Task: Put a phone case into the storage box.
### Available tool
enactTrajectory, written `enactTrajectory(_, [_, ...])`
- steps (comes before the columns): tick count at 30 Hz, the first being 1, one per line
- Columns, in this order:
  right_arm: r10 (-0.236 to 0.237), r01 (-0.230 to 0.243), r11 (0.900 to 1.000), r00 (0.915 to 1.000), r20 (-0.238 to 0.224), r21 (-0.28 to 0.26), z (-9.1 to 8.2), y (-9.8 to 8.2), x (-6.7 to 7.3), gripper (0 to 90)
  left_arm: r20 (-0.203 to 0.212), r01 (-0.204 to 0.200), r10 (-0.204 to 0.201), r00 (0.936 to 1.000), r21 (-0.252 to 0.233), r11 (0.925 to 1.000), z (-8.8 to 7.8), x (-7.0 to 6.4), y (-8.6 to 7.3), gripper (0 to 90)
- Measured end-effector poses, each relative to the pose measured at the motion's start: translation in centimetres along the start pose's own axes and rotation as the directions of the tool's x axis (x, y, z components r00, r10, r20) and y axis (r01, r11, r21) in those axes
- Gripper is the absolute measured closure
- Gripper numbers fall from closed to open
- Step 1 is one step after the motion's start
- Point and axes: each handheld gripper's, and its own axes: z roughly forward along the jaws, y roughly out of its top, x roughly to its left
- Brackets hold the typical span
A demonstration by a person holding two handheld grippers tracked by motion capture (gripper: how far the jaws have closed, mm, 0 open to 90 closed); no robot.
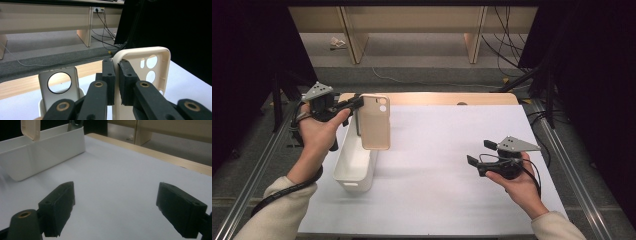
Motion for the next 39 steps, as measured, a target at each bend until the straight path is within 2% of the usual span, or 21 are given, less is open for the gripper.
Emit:
enactTrajectory(26, [0.006,-0.006,1.0,1.0,0.004,-0.001,-0.1,0.0,-0.1,16.3,-0.032,0.012,-0.012,0.9994,0.004,0.9999,-0.2,2.0,0.4,84.0])
enactTrajectory(31, [0.008,-0.008,1.0,1.0,0.005,-0.001,0.0,0.0,-0.1,16.4,-0.053,-0.012,0.013,0.9985,0.019,0.9998,-0.1,2.3,0.4,84.0])
enactTrajectory(39, [0.006,-0.006,1.0,1.0,0.004,0.0,0.0,-0.1,-0.1,16.4,-0.049,-0.007,0.008,0.9988,0.016,0.9999,-0.1,2.5,0.7,84.0])
